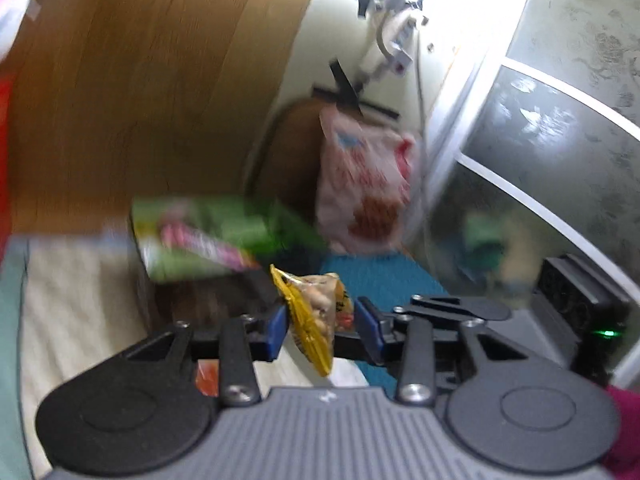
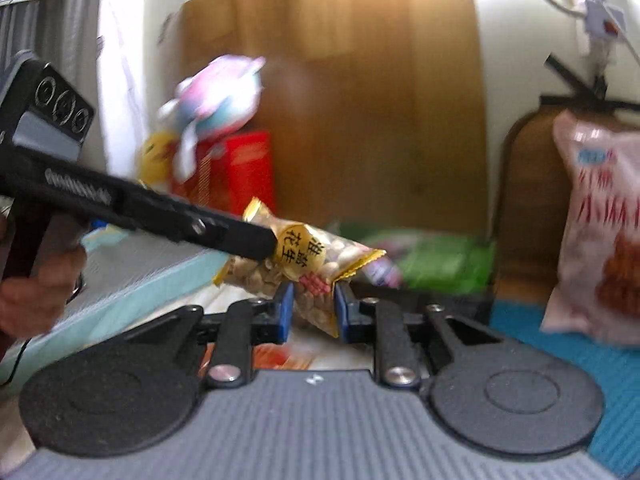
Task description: Organize snacks
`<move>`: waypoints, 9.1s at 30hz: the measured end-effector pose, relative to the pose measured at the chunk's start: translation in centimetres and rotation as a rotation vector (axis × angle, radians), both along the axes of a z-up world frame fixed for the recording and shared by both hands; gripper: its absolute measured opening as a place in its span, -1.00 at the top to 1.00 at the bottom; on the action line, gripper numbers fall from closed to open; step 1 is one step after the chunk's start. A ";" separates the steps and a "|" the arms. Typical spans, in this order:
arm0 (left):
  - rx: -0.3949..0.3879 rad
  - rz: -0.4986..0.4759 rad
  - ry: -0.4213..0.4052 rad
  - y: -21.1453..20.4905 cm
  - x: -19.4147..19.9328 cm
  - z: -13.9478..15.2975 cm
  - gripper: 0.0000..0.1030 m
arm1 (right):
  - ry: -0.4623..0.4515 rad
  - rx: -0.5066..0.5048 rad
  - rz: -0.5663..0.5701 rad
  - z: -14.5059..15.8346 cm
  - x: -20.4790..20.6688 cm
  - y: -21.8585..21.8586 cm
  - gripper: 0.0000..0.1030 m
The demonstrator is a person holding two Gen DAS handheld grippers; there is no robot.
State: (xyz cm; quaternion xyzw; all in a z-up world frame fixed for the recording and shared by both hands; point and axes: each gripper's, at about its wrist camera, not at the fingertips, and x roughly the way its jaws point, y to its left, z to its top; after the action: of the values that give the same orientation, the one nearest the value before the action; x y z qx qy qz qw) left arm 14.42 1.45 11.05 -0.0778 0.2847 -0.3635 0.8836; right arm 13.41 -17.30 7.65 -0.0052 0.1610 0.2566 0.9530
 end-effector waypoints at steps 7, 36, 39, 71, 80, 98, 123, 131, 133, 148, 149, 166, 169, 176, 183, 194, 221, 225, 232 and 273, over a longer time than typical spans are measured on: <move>0.169 0.251 -0.020 -3.4 8.7 -1.9 -0.11 | 0.047 0.076 -0.123 -1.6 5.1 -0.6 0.46; 0.364 0.527 0.052 -1.2 -7.9 -9.0 -0.16 | 0.302 0.321 -0.272 -8.5 -10.2 -3.4 0.14; 0.392 0.574 0.038 -1.4 -8.5 -9.1 -0.24 | 0.297 0.331 -0.285 -8.8 -10.8 -3.6 0.14; 0.392 0.706 0.000 -1.2 -10.2 -10.4 -1.00 | 0.216 0.365 -0.283 -8.7 -12.6 -3.6 -0.03; 0.314 0.698 -0.065 0.1 -11.5 -9.8 -1.00 | 0.222 0.364 -0.280 -8.7 -12.5 -3.5 -0.05; 0.445 0.728 0.086 -0.8 -10.0 -10.7 -0.99 | 0.219 0.364 -0.267 -8.7 -12.4 -3.7 -0.23; 0.532 0.747 0.023 -2.0 -10.1 -10.8 -0.99 | 0.219 0.369 -0.251 -8.7 -12.2 -3.9 -0.24; 0.531 0.746 0.023 -2.0 -10.1 -10.8 -0.99 | 0.221 0.368 -0.248 -8.8 -12.1 -3.9 -0.24; 0.531 0.747 0.022 -2.1 -10.1 -10.8 -0.99 | 0.220 0.368 -0.248 -8.8 -12.1 -3.9 -0.24; 0.535 0.739 0.015 -2.0 -10.0 -10.9 -0.99 | 0.220 0.368 -0.247 -8.8 -12.1 -3.9 -0.25; 0.535 0.739 0.015 -2.0 -10.0 -10.9 -0.99 | 0.220 0.368 -0.247 -8.8 -12.1 -3.9 -0.25; 0.533 0.741 0.016 -2.1 -10.0 -10.9 -0.99 | 0.236 0.351 -0.238 -8.8 -11.9 -3.8 -0.25; 0.526 0.734 0.020 -2.0 -10.0 -10.9 -0.99 | 0.270 0.322 -0.213 -8.8 -11.2 -3.4 -0.25; 0.391 0.662 0.067 0.3 -9.7 -10.4 -0.99 | 0.297 0.218 -0.133 -7.7 -9.0 -2.5 -0.24; 0.212 0.558 -0.027 3.2 -8.5 -7.3 -0.99 | 0.304 0.063 0.011 -6.8 -4.5 0.5 -0.24; 0.120 0.355 0.303 2.7 3.0 -7.7 -0.39 | 0.332 -0.063 0.129 -7.6 1.4 3.3 -0.25; 0.080 0.163 0.289 1.3 -8.1 -7.9 0.59 | 0.217 -0.083 0.153 -6.9 -9.3 3.2 0.02; 0.067 0.164 0.226 0.9 -7.1 -5.5 0.61 | 0.102 -0.044 0.073 -5.0 -7.4 3.0 0.02; 0.044 0.176 0.034 -1.8 -1.4 0.1 0.59 | -0.063 -0.023 -0.059 -1.7 -1.2 0.8 0.02; 0.121 0.342 0.303 3.2 -4.2 -8.5 0.13 | 0.331 -0.120 0.193 -7.5 -4.1 5.2 -0.04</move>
State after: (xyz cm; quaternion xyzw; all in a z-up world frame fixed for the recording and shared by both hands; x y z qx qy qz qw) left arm 10.21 4.69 2.55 -0.1256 0.4178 -0.1749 0.8826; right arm 9.27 -12.09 0.10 -0.0352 0.3292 0.3340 0.8825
